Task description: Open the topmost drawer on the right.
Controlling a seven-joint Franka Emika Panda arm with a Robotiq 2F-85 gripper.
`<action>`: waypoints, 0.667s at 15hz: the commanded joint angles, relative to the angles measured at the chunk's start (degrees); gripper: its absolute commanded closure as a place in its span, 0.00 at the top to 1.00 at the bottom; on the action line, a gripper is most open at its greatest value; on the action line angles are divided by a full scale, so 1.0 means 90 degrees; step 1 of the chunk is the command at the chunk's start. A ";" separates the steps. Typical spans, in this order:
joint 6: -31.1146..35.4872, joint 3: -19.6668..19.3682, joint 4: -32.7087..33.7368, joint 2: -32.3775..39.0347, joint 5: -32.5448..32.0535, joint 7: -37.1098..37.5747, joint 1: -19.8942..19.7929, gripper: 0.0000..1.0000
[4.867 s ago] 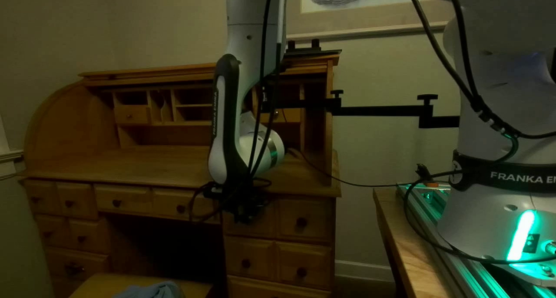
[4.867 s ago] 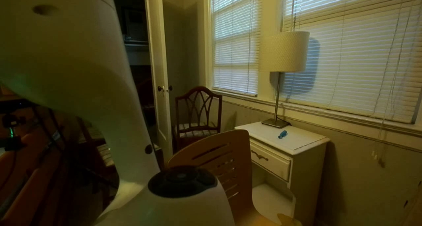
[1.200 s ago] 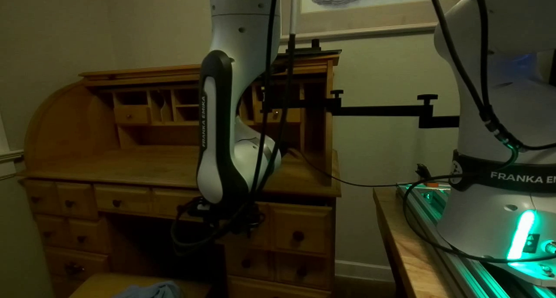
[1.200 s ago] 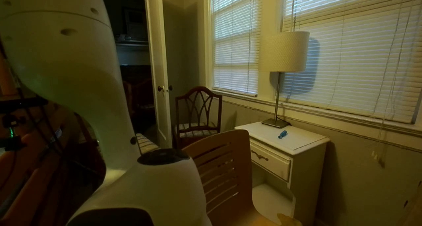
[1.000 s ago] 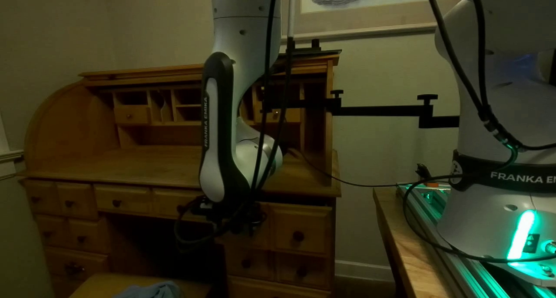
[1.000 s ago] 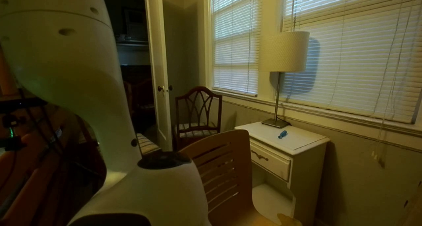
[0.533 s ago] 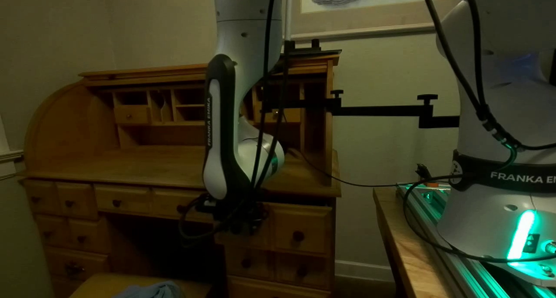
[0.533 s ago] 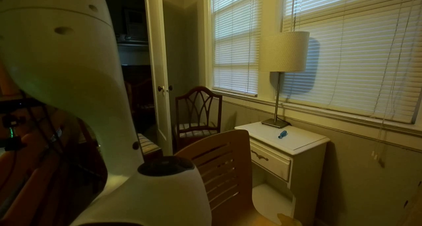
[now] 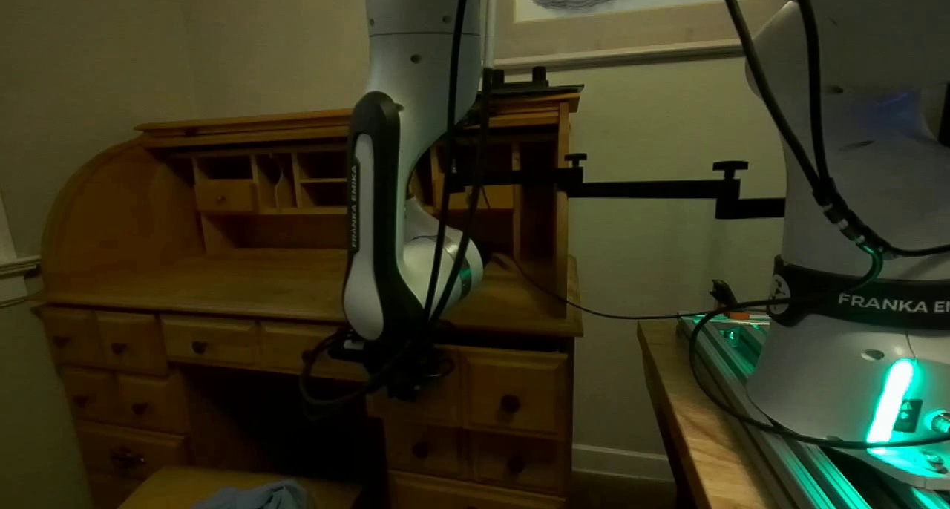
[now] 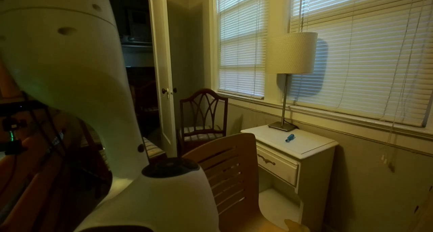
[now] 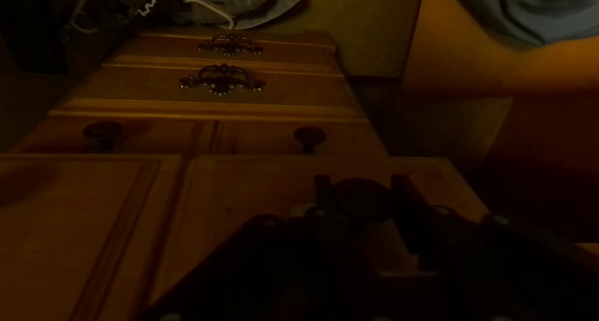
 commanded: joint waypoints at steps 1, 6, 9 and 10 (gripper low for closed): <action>0.0093 0.0152 -0.0035 0.0038 0.0177 -0.0019 -0.0049 0.10; 0.0142 0.0271 -0.0117 -0.0052 0.0161 -0.0056 -0.0031 0.10; 0.0254 0.0386 -0.0195 -0.0130 0.0174 -0.0089 -0.0011 0.10; 0.0272 0.0410 -0.0209 -0.0137 0.0184 -0.0084 0.0008 0.10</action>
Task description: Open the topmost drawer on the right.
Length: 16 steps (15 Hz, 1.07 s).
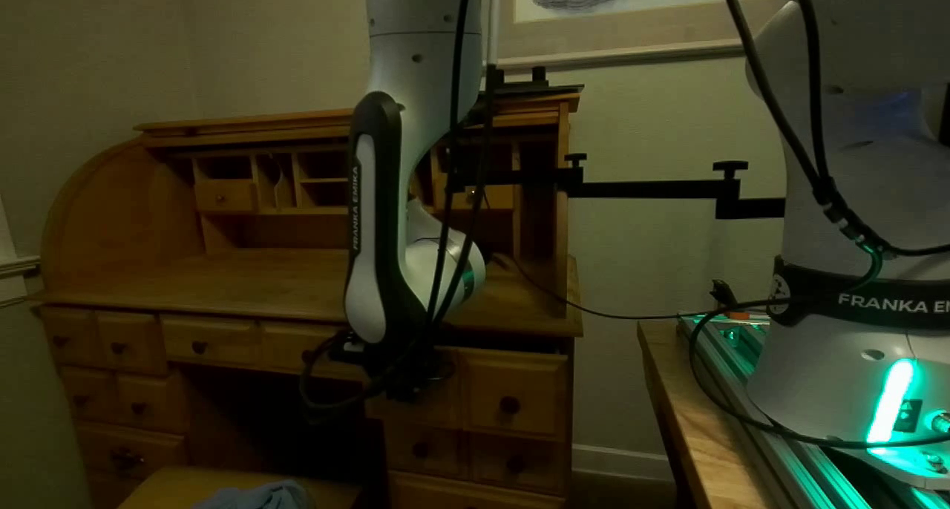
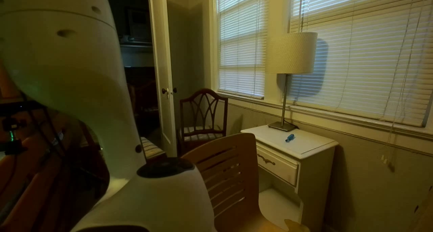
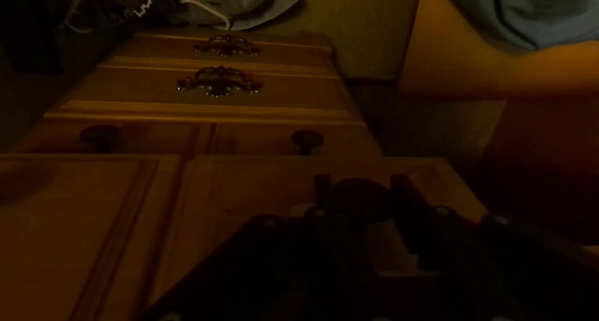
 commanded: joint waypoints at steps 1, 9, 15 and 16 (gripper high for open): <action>0.0116 0.0359 -0.0152 -0.0135 0.0189 -0.0072 0.0036 0.10; 0.0199 0.0583 -0.0247 -0.0267 0.0177 -0.0103 0.0117 0.10; 0.0236 0.0724 -0.0264 -0.0292 0.0168 -0.0124 0.0192 0.10; 0.0247 0.0740 -0.0268 -0.0294 0.0172 -0.0126 0.0201 0.10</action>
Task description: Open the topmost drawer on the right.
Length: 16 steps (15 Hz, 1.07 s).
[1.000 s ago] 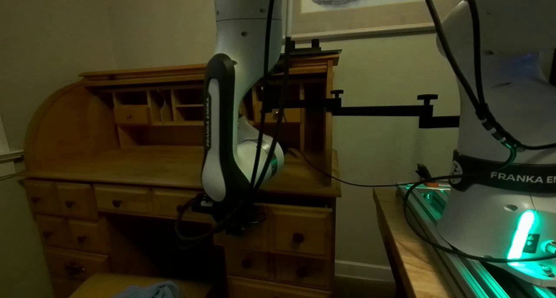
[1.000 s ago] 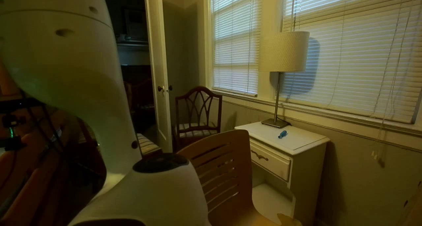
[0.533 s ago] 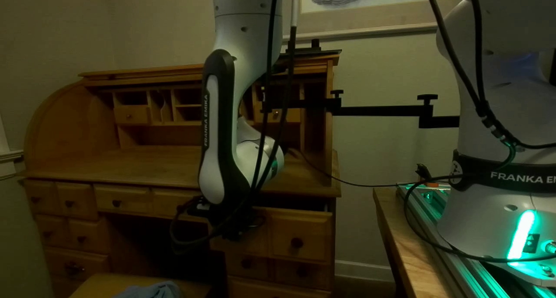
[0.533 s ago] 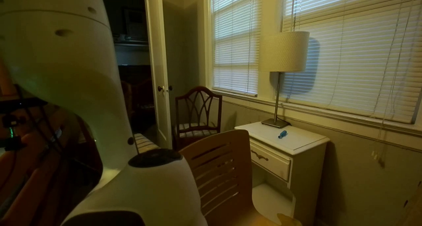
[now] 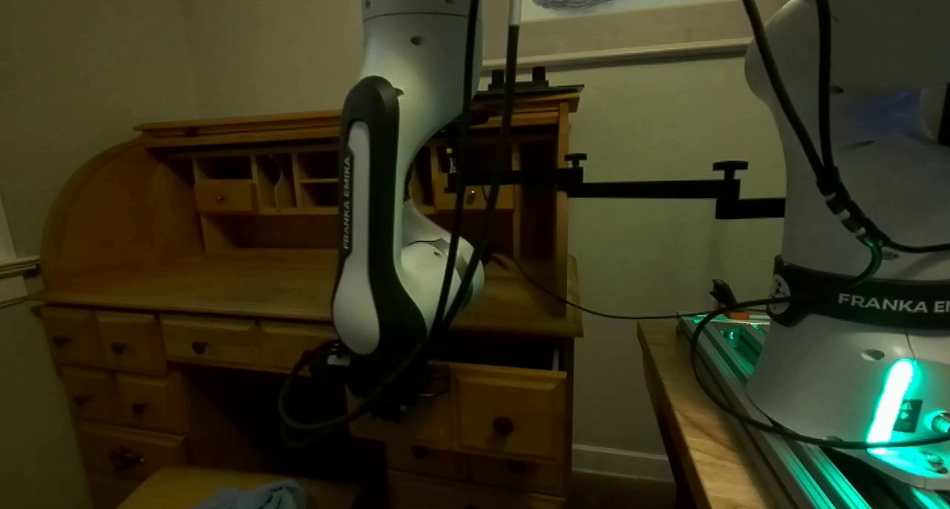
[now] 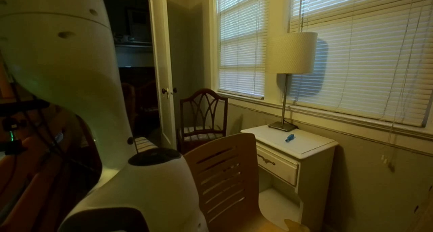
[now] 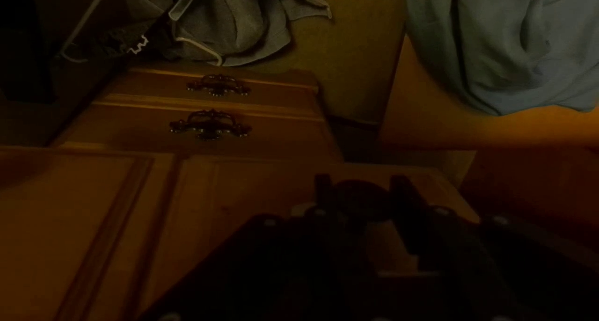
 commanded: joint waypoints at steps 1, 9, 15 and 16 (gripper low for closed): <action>0.0078 0.0327 -0.0075 -0.0121 0.0171 -0.0120 0.0130 0.10; 0.0131 0.0503 -0.0109 -0.0187 0.0166 -0.0176 0.0214 0.10; 0.0118 0.0623 -0.0112 -0.0234 0.0165 -0.0209 0.0364 0.10; 0.0125 0.0641 -0.0115 -0.0239 0.0162 -0.0218 0.0399 0.10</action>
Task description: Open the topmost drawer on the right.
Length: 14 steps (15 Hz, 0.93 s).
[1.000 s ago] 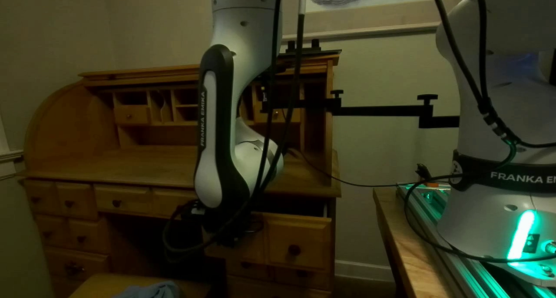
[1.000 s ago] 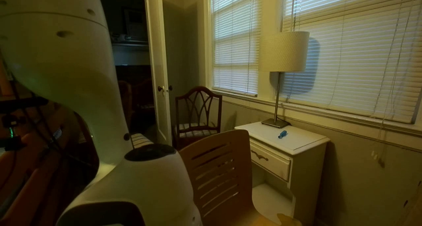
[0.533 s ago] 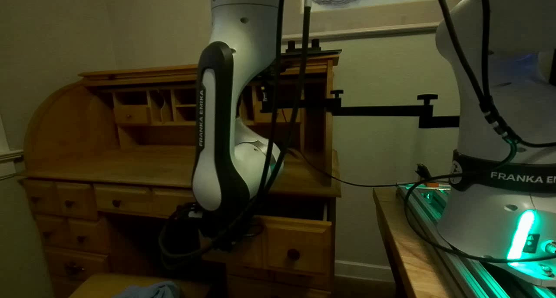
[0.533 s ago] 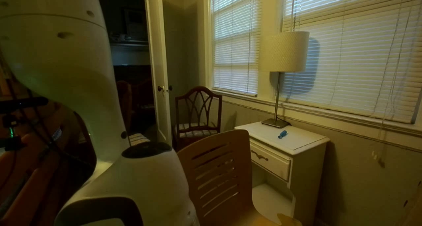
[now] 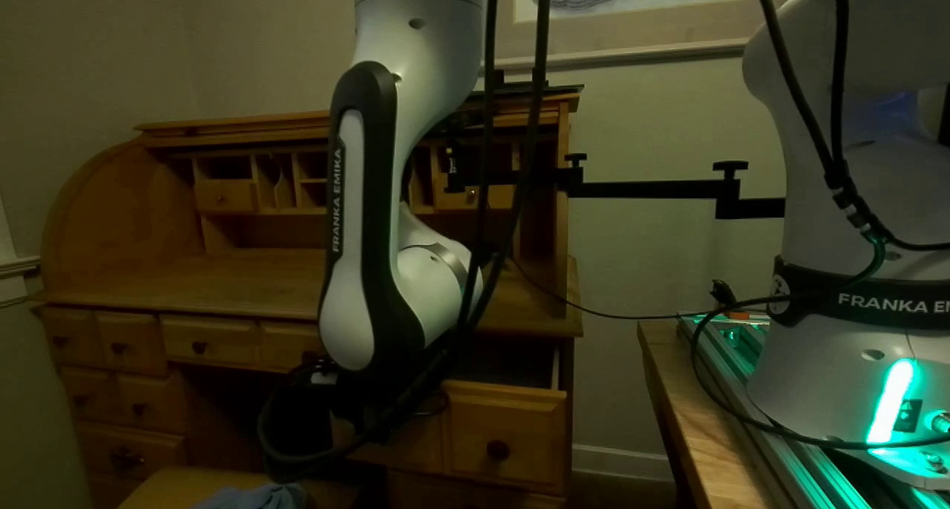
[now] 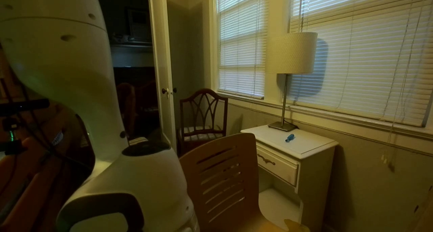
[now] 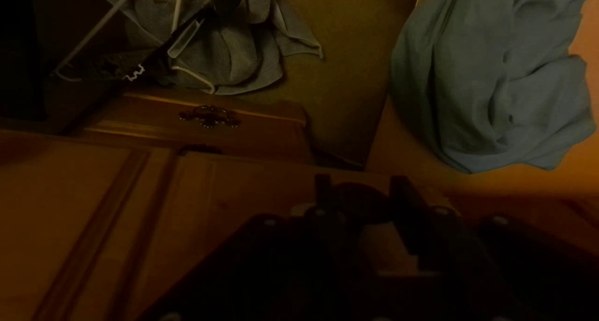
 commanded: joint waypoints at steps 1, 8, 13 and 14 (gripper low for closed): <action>0.0039 0.0314 0.0003 -0.0142 0.0160 -0.0135 0.0233 0.10; 0.0034 0.0346 -0.0020 -0.0171 0.0171 -0.0255 0.0439 0.10; -0.0005 0.0532 -0.0004 -0.0192 0.0154 -0.0344 0.0564 0.10; 0.0004 0.0639 0.0023 -0.0199 0.0153 -0.0341 0.0594 0.10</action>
